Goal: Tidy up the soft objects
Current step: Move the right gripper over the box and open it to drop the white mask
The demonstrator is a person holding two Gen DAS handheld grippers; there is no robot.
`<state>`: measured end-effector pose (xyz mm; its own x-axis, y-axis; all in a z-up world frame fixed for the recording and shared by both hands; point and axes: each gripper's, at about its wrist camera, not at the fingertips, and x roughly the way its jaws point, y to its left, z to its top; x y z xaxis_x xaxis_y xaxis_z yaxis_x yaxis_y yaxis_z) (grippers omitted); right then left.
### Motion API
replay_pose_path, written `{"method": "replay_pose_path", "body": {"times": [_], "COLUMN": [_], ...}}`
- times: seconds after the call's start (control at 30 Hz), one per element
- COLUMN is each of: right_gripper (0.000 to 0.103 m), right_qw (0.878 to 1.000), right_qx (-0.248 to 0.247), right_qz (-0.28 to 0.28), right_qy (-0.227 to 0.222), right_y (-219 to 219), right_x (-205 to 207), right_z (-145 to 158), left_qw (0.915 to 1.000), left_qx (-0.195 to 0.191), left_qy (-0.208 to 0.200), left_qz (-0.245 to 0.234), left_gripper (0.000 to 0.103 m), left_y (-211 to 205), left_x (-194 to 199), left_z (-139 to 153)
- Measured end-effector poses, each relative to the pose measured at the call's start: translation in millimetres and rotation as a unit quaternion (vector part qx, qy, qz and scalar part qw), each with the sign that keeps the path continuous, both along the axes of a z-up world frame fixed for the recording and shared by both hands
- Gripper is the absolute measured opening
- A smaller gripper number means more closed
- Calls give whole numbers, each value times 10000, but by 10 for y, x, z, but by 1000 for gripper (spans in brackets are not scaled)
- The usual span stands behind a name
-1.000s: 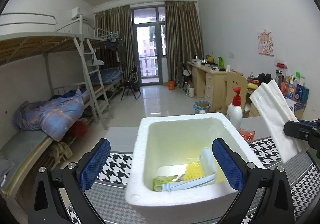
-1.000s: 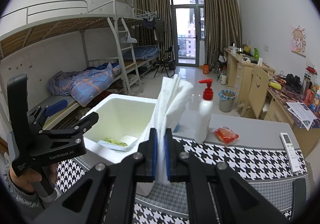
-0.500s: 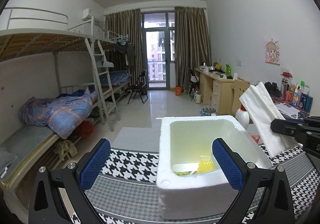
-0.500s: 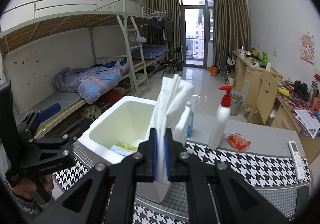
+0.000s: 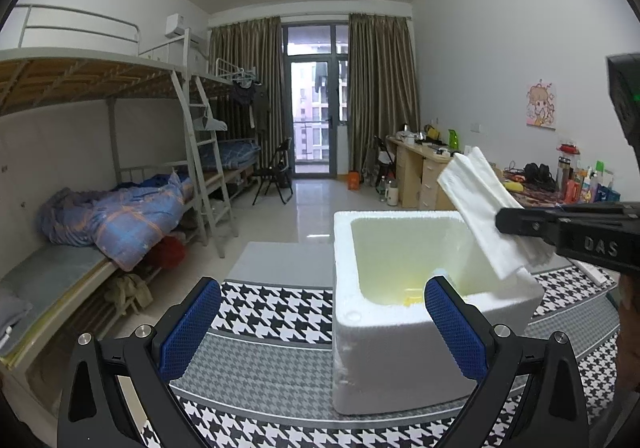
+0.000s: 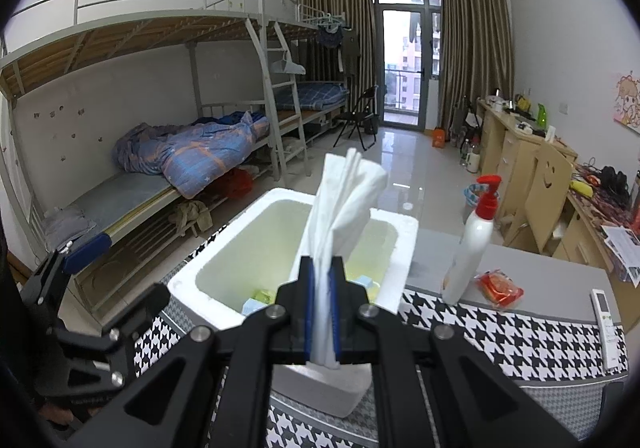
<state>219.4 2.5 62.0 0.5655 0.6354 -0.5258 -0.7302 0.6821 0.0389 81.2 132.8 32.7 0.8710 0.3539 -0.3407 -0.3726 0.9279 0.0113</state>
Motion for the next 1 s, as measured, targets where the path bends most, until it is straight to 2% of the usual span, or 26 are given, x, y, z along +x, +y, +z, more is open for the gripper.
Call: {"method": "replay_pose_path", "body": {"times": [0.57, 0.6, 0.67, 0.73, 0.8, 1.0], "right_gripper": [10, 12, 28, 64, 69, 70], "right_qw": [9979, 9977, 9974, 9979, 9986, 9989], "right_qx": [-290, -320, -366, -283, -151, -52], "right_qz": [122, 144, 157, 137, 145, 148], "right_qy": [566, 586, 604, 561, 480, 435], "right_y": [292, 303, 313, 285, 237, 117], "right_x": [199, 206, 210, 192, 158, 105], "right_z": [-244, -257, -281, -275, -241, -183], "left_qw": [9998, 9998, 9997, 9997, 9997, 9997], "left_qx": [-157, -155, -166, -170, -167, -166], "left_qy": [106, 105, 126, 147, 152, 157], "left_qz": [-98, -96, -114, -122, -119, -103], "left_gripper": [102, 102, 102, 102, 102, 102], "left_y": [73, 71, 72, 87, 96, 103], "left_x": [-27, -27, -22, -21, -35, -37], "left_z": [-139, -147, -152, -164, -171, -172]}}
